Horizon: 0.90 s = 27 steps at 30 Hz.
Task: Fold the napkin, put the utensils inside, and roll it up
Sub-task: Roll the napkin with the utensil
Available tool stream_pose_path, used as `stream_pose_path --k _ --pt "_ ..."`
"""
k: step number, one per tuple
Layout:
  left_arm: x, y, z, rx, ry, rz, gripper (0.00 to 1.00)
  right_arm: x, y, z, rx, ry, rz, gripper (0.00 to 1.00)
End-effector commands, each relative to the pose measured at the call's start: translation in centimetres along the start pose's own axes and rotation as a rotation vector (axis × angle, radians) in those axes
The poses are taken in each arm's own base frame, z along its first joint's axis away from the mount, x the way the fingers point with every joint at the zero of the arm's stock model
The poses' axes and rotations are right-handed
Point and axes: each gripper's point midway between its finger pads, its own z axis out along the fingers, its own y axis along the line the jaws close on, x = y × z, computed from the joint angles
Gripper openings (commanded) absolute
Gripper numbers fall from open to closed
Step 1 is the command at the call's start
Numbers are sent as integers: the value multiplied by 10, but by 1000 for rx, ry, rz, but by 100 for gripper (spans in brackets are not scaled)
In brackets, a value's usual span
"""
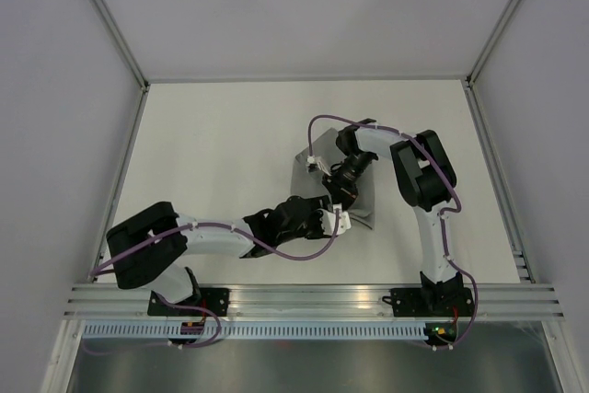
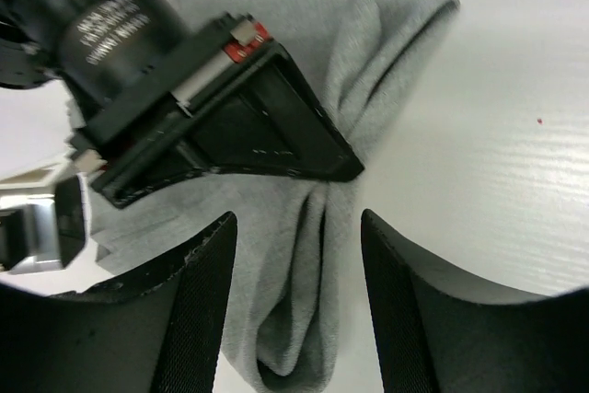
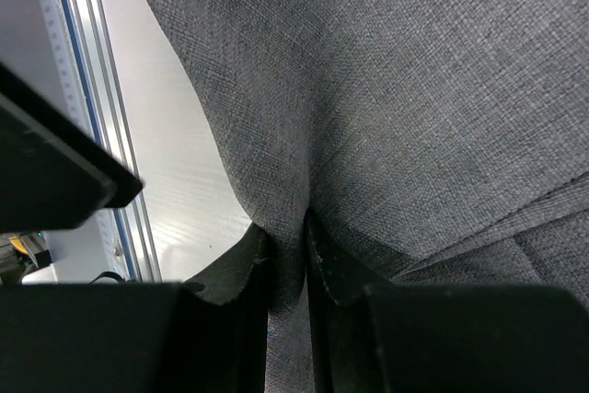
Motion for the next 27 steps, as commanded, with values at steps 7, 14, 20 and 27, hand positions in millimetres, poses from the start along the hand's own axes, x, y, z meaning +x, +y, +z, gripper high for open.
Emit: stream_pose_path --k 7,14,20,27 --pt "5 -17 22 100 38 111 64 33 -43 9 69 128 -52 15" --pt "20 -20 38 109 93 172 66 34 -44 7 69 130 -52 15" --pt "38 -27 43 140 136 154 61 36 -45 7 66 136 -45 15" --pt "53 -29 45 167 179 107 33 38 -46 6 65 139 -40 14"
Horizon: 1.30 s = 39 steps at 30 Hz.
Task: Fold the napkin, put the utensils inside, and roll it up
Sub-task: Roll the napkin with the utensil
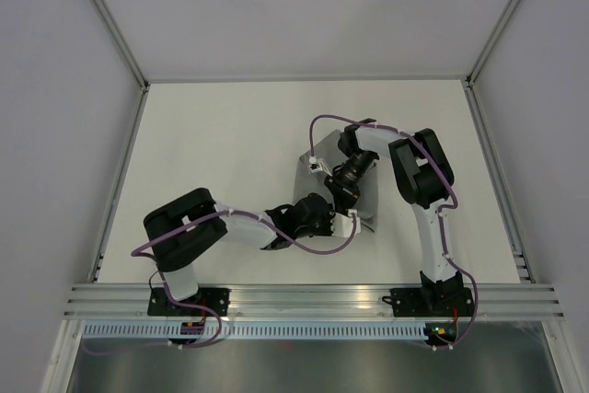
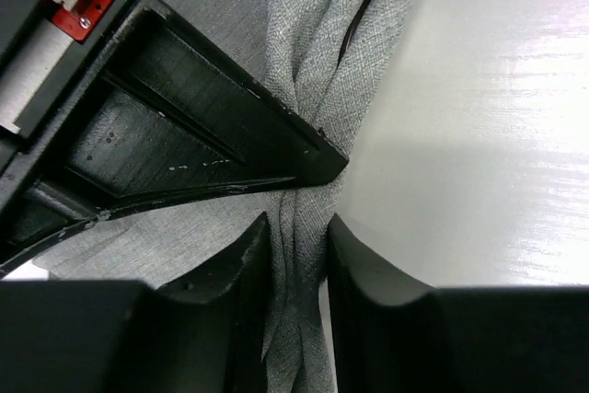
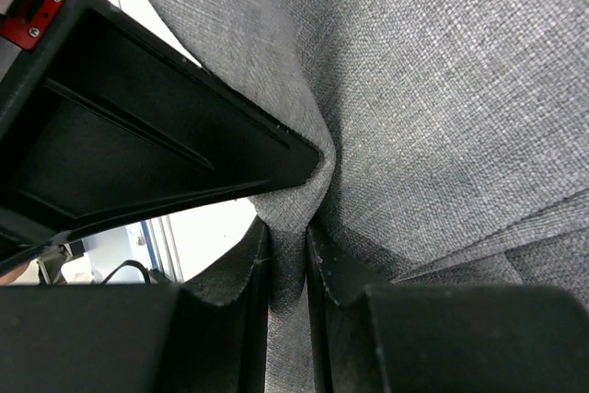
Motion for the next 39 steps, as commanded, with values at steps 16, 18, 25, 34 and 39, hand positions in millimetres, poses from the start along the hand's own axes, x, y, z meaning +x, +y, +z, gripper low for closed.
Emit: stream_pose_path --k 16,18,25,34,39 --pt "5 -17 8 230 76 -169 2 20 -42 -1 116 88 -100 32" --pt "3 -18 7 249 78 -202 2 16 -39 -3 124 72 -103 37" --pt "0 -24 4 324 57 -308 2 -17 -26 -37 207 -87 -38 52" --pt "1 -25 -1 392 30 -436 2 -43 -39 -104 418 -356 88 55" --pt "3 -21 -5 462 24 -550 2 -36 -51 -138 500 -495 102 55"
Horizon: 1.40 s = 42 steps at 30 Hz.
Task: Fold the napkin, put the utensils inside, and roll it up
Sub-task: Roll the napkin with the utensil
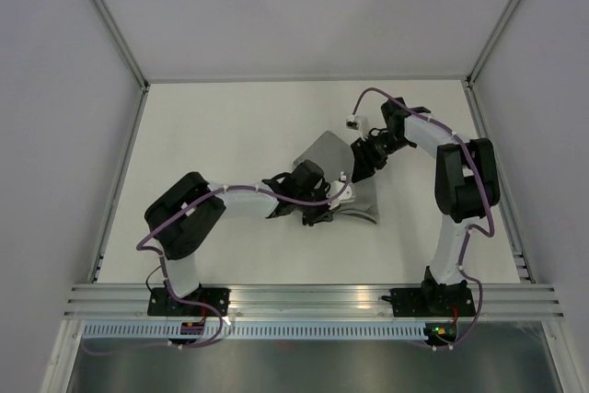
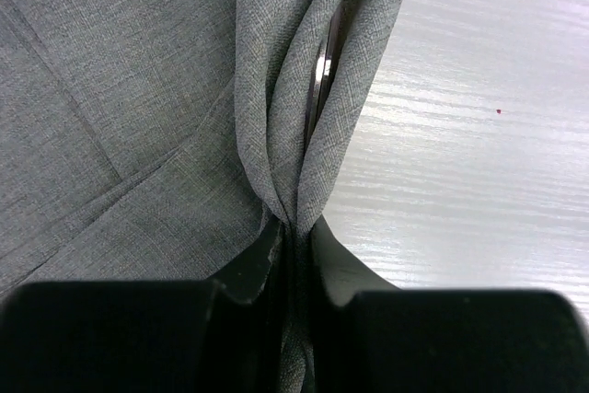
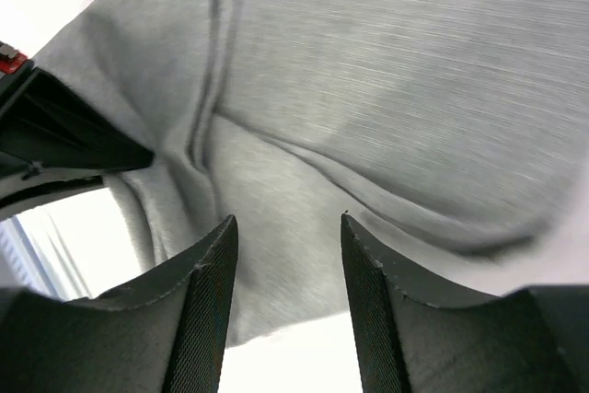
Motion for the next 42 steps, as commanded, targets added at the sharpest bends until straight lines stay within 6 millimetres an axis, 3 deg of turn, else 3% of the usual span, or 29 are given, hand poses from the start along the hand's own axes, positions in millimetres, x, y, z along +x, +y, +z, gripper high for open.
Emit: stream_pose_path --k 1,5,6,8,9,14,15,17,26,34,42 --pt "11 -15 -3 146 33 -178 2 -23 -12 -27 81 -160 -19 54" --pt "12 -12 -5 232 45 -287 2 -23 -12 -50 152 -251 -99 53" --pt "5 -12 -7 267 28 -301 2 -25 -11 -54 170 -272 -136 53" --pt "12 -10 -8 299 51 -364 2 -17 -1 -60 195 -290 -200 53" --pt "4 -10 -10 337 30 -374 2 -17 1 -62 208 -307 -243 54" --pt "10 -4 -12 413 45 -508 2 0 31 -66 202 -336 -405 54" --pt "3 -3 -13 435 33 -516 2 2 34 -66 206 -337 -451 55" --pt "12 -1 -10 460 69 -586 2 10 47 -61 199 -333 -507 54" --pt "5 9 4 537 101 -712 2 24 97 -11 303 -286 -851 54" --pt "15 7 11 582 129 -799 2 40 93 27 334 -195 -980 55" --pt "24 5 12 612 148 -843 2 38 85 43 401 -171 -1043 58"
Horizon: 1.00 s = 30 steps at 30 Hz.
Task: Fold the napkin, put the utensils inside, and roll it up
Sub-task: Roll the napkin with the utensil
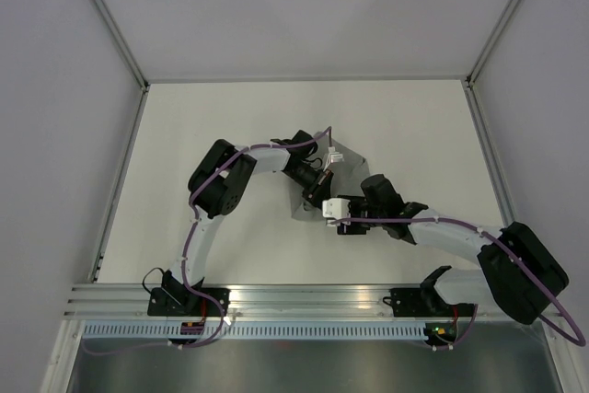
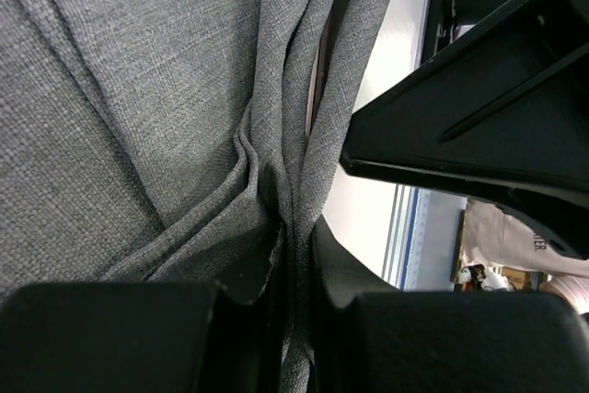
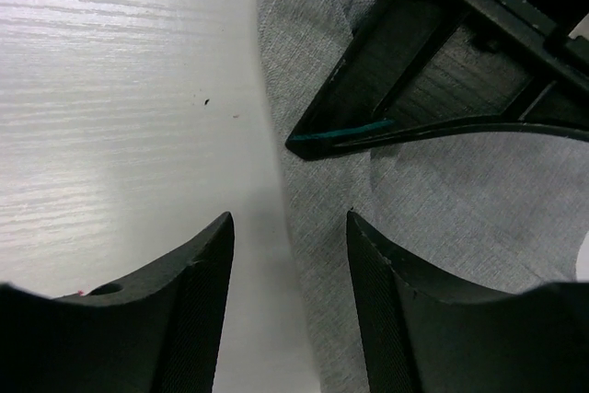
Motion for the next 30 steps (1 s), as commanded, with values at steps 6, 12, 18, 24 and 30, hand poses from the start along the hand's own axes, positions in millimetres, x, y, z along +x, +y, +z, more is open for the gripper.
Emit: stream_pose_path --k 6,12,18,24,30 --pt "23 19 5 -15 57 -107 2 -5 -18 17 71 1 -110 62" --pt "22 20 4 -1 59 -117 2 -2 -7 23 -2 32 -139 63" --pt "23 18 0 16 63 -135 2 17 12 32 -129 126 -147 57" --pt "23 16 -3 30 57 -137 2 29 29 32 -227 179 -114 42" --pt "19 12 -6 37 47 -125 3 36 40 30 -306 228 -85 28"
